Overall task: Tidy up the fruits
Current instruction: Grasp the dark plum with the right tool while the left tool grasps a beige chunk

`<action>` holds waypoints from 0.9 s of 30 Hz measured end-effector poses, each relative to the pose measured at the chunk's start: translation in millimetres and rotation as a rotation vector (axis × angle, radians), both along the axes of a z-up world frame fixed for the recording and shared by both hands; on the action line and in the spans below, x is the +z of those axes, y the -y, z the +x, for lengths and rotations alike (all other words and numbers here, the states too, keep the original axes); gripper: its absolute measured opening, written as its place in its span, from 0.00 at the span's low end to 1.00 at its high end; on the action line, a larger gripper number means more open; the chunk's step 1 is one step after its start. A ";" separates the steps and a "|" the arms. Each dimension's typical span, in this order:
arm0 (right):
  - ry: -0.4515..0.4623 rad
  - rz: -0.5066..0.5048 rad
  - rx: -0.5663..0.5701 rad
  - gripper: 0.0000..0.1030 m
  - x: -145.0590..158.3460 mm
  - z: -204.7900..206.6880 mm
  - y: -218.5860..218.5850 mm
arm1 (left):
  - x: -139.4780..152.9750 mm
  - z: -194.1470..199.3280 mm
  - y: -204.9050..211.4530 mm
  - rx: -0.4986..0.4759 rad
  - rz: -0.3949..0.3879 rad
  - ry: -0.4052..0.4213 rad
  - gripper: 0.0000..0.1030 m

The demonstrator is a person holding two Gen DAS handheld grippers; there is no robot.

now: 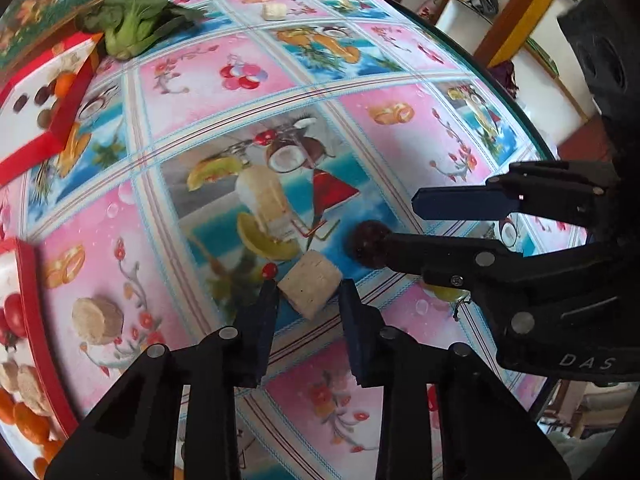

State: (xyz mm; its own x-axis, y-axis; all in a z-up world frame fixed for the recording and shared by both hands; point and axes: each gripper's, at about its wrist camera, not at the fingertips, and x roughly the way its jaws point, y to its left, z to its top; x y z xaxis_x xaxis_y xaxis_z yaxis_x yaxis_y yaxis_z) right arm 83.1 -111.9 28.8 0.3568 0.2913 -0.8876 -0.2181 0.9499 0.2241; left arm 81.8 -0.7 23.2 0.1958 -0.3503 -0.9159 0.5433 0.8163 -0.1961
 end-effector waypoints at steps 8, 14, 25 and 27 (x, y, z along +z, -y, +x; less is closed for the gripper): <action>-0.021 -0.008 0.024 0.35 -11.7 7.8 -13.8 | -1.6 -10.5 -39.6 0.110 -0.007 -0.033 0.27; -0.015 -0.068 0.018 0.34 -16.8 9.6 -20.5 | -1.9 -24.4 -54.7 0.153 0.006 -0.039 0.27; 0.014 -0.147 0.022 0.24 -16.5 1.1 -31.0 | 6.4 -41.1 -69.1 0.195 -0.007 -0.036 0.27; 0.025 -0.131 0.027 0.24 -10.4 -3.3 -35.3 | 11.0 -43.3 -74.5 0.203 -0.011 -0.029 0.27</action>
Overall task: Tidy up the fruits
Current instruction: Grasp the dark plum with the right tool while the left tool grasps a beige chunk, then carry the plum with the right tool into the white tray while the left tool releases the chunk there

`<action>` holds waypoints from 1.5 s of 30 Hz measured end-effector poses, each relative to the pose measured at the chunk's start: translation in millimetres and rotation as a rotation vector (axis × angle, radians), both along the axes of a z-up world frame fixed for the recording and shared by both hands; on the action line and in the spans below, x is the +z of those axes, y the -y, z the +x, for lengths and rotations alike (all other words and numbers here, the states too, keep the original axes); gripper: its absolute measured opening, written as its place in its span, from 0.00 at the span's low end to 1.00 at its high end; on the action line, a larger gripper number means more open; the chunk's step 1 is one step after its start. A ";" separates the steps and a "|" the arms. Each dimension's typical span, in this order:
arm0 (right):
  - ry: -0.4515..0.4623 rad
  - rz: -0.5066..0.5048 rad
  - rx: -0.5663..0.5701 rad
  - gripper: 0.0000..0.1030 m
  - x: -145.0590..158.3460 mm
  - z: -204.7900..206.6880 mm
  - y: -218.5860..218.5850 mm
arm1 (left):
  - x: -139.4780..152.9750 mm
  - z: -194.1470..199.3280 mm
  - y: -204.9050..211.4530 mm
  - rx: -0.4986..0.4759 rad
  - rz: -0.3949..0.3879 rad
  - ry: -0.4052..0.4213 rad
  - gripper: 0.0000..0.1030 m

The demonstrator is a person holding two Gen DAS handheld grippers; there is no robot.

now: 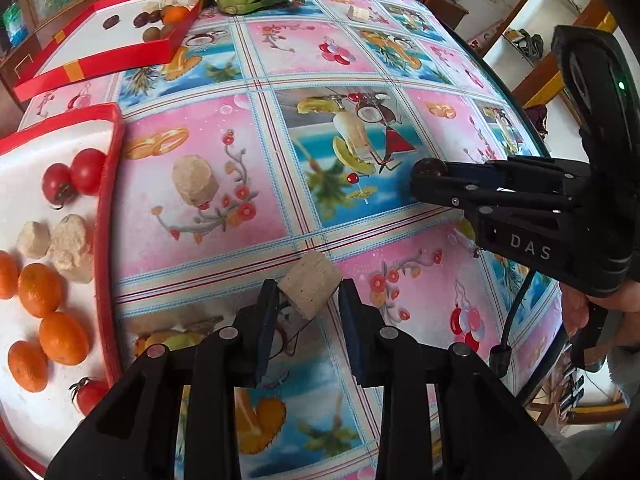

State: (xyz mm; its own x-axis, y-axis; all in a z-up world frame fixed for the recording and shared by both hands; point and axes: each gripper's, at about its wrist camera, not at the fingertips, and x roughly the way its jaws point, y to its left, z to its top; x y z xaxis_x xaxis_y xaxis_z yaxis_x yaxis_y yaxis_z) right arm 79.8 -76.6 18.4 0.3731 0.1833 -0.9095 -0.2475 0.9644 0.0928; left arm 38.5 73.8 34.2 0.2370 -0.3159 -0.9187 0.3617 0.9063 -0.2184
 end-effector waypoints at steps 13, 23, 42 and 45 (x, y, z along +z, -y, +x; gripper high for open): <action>0.018 0.119 0.063 0.24 24.1 -27.4 -50.2 | 22.9 -15.4 -43.6 0.053 -0.010 0.039 0.27; 0.013 0.152 0.150 0.24 30.1 -21.1 -106.4 | 33.4 -22.2 -104.4 0.167 -0.023 0.057 0.27; -0.047 0.244 0.349 0.24 27.3 -39.3 -210.8 | 13.4 -64.4 -231.1 0.427 -0.017 0.013 0.28; -0.056 0.237 0.396 0.24 26.6 -44.2 -230.9 | 8.7 -60.1 -234.1 0.426 -0.005 0.010 0.28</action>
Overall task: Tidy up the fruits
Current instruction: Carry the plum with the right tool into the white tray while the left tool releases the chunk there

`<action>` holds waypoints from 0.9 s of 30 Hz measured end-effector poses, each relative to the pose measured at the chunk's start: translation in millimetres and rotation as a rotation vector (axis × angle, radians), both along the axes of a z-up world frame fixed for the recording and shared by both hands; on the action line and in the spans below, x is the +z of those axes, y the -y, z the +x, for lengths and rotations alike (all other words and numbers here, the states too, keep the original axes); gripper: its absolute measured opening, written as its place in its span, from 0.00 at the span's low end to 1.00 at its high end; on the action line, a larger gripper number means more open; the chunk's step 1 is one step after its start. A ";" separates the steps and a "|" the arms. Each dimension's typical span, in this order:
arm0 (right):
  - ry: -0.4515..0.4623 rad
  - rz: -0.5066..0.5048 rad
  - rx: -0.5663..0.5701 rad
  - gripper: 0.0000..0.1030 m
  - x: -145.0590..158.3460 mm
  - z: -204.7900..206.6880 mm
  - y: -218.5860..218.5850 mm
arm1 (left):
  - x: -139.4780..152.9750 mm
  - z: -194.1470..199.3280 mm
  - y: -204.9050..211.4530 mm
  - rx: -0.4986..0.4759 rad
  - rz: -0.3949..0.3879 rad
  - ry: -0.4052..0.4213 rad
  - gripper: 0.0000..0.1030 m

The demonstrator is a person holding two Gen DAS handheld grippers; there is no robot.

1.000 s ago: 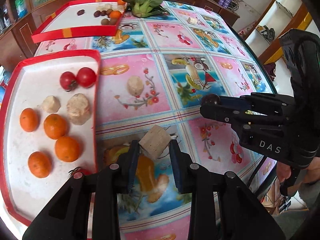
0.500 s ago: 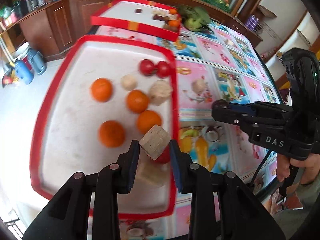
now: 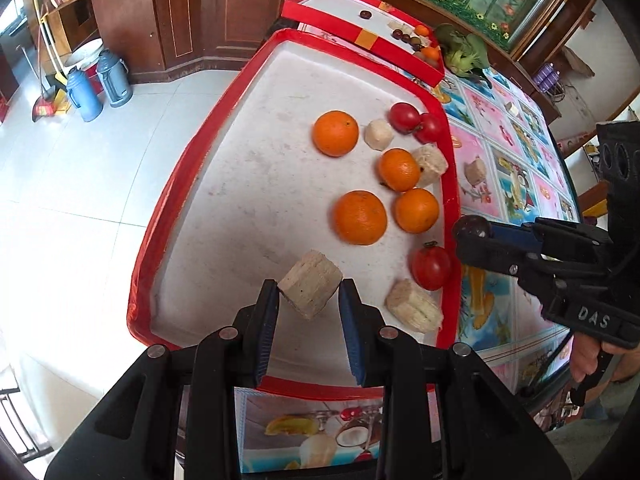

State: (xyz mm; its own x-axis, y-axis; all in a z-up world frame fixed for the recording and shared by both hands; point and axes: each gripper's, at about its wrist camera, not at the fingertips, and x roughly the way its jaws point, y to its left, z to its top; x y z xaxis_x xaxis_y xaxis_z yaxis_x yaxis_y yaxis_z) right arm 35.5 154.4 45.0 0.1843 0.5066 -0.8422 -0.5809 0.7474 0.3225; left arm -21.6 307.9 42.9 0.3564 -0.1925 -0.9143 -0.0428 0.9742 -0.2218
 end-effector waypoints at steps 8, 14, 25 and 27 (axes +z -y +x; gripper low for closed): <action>0.000 -0.040 0.073 0.24 -9.7 -6.1 -42.3 | -7.9 19.0 -16.4 0.015 0.020 -0.003 0.28; -0.002 -0.058 0.074 0.24 -18.5 -4.1 -55.8 | -9.5 48.5 -18.2 -0.014 0.037 0.005 0.28; 0.000 -0.085 0.073 0.25 -27.4 -6.2 -59.1 | -13.0 74.2 2.1 -0.109 0.052 -0.003 0.28; -0.001 -0.090 0.073 0.27 -28.5 -6.3 -59.3 | -13.0 75.7 4.1 -0.116 0.055 -0.005 0.28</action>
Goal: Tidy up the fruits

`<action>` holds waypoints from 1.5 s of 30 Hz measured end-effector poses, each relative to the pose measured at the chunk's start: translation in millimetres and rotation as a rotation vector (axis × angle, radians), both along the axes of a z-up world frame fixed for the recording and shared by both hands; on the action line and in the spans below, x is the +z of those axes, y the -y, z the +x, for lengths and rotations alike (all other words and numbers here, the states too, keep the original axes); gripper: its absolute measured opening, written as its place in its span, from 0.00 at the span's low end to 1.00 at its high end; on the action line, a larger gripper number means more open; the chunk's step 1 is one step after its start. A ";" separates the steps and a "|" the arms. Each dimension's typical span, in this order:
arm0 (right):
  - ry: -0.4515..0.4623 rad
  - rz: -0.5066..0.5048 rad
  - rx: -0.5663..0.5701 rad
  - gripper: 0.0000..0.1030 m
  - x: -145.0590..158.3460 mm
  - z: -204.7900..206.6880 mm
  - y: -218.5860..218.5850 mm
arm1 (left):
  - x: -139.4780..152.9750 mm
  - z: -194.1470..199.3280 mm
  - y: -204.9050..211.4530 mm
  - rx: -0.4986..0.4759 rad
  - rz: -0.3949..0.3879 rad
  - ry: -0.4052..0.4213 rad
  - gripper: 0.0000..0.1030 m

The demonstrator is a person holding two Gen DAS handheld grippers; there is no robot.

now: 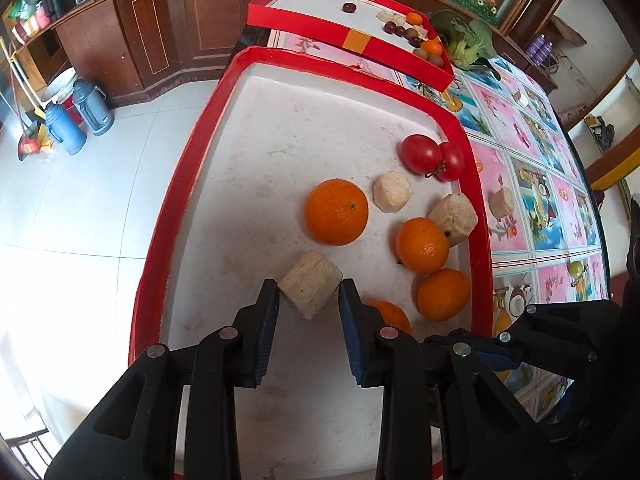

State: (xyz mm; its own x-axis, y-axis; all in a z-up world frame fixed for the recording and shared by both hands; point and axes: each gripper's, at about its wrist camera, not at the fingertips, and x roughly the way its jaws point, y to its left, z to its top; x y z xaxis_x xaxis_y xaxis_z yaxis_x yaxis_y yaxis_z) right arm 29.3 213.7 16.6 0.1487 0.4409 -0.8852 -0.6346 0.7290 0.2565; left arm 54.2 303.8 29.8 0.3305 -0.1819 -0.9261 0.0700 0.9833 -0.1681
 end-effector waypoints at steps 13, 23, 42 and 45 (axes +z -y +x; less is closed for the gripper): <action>0.011 0.025 -0.019 0.39 9.6 -3.6 13.1 | 4.0 -2.0 2.5 0.032 0.037 0.002 0.42; 0.039 0.065 -0.038 0.54 28.5 -20.3 41.9 | 20.6 -16.2 7.5 0.069 0.048 0.031 0.70; 0.156 0.004 -0.011 0.84 44.1 -55.5 89.0 | 37.5 -69.2 50.0 0.120 0.154 0.078 0.87; 0.167 -0.001 -0.003 0.84 44.9 -57.7 94.1 | 43.2 -77.6 58.8 0.123 0.181 0.100 0.87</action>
